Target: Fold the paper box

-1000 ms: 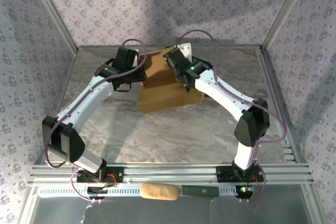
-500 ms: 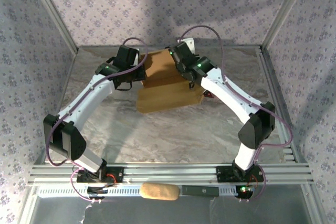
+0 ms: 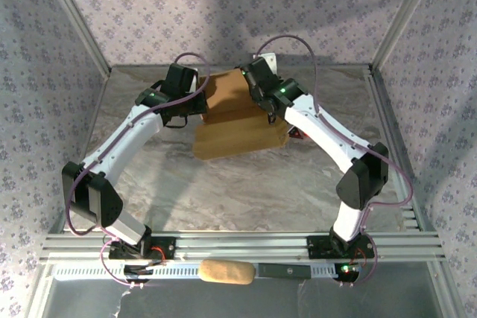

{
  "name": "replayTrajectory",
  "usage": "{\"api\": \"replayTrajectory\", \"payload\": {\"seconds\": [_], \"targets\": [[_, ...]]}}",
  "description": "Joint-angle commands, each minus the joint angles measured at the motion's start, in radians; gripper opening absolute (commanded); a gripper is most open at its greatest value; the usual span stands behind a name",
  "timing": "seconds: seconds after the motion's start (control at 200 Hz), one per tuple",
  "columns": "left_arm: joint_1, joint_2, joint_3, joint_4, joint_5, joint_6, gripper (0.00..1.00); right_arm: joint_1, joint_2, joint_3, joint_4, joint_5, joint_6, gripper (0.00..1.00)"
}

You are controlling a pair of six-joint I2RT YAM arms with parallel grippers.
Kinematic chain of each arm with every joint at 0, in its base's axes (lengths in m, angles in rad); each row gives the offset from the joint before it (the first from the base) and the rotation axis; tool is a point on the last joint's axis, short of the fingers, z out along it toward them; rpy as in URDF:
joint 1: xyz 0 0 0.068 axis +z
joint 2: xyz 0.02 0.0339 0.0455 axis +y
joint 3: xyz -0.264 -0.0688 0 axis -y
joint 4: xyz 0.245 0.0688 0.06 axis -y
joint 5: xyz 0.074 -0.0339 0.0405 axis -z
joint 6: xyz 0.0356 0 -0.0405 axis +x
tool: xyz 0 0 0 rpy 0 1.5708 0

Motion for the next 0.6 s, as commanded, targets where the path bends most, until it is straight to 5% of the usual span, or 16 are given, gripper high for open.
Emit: {"api": "replayTrajectory", "payload": {"seconds": [0.0, 0.045, 0.155, 0.385, 0.595], "targets": [[-0.004, 0.002, 0.034, -0.009, 0.017, -0.006, 0.00, 0.007, 0.036, 0.034, -0.039, 0.078, 0.016, 0.27], [-0.004, 0.004, 0.036, -0.009, 0.019, -0.004, 0.00, 0.008, 0.038, 0.030, -0.035, 0.093, 0.020, 0.25], [-0.004, 0.003, 0.036, -0.010, 0.019, -0.004, 0.00, 0.018, 0.038, 0.028, -0.042, 0.165, 0.036, 0.00], [-0.013, 0.009, 0.030, -0.041, -0.060, -0.015, 0.00, 0.067, 0.078, 0.109, -0.209, 0.300, 0.145, 0.00], [-0.093, 0.035, 0.032, -0.060, -0.310, -0.062, 0.00, 0.089, 0.078, 0.132, -0.313, 0.288, 0.253, 0.00]]}}
